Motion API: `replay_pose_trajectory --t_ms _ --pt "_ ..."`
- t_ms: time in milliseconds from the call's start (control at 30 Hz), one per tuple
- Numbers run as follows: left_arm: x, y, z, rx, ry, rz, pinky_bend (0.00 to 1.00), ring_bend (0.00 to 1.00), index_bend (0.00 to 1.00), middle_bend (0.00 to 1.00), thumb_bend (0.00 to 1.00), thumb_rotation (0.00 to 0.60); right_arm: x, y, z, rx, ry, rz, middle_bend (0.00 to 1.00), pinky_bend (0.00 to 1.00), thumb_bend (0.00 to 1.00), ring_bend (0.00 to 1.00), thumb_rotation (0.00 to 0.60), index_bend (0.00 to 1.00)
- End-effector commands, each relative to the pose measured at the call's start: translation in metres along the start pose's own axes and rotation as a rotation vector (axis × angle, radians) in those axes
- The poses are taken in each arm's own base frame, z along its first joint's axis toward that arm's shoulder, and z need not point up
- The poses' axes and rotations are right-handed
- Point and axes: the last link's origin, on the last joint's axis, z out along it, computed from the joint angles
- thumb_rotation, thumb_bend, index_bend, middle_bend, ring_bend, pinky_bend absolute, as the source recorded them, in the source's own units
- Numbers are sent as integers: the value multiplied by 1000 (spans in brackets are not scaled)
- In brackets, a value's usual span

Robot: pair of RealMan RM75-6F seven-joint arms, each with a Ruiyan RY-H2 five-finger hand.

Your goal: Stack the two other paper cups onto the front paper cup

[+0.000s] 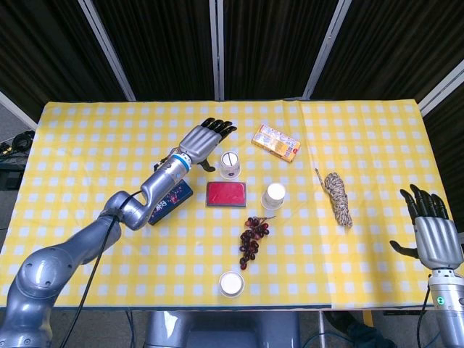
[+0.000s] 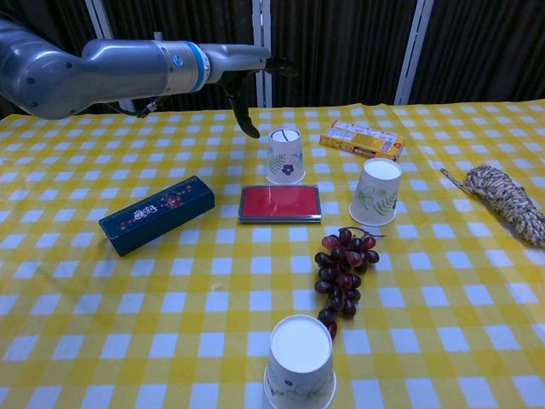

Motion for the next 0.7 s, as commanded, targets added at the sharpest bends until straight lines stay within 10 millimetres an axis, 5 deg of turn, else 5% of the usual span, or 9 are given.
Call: replay_pose_trajectory --t_ms 33,333,500,700 --pt "-11 15 10 -19 -40 9 54 0 59 0 139 600 0 1 0 -4 1 -1 0 0 0 0 600 83" --pt "-26 26 20 -14 -70 -7 150 77 153 33 170 600 1 5 2 -19 5 -2 0 0 0 0 600 83" --pt "-31 29 24 1 -65 1 405 274 302 252 289 600 3 8 2 -28 11 -1 0 0 0 0 600 83" --pt "-31 28 25 14 -49 4 487 372 428 358 327 600 3 9 2 -31 11 -2 0 0 0 0 600 83"
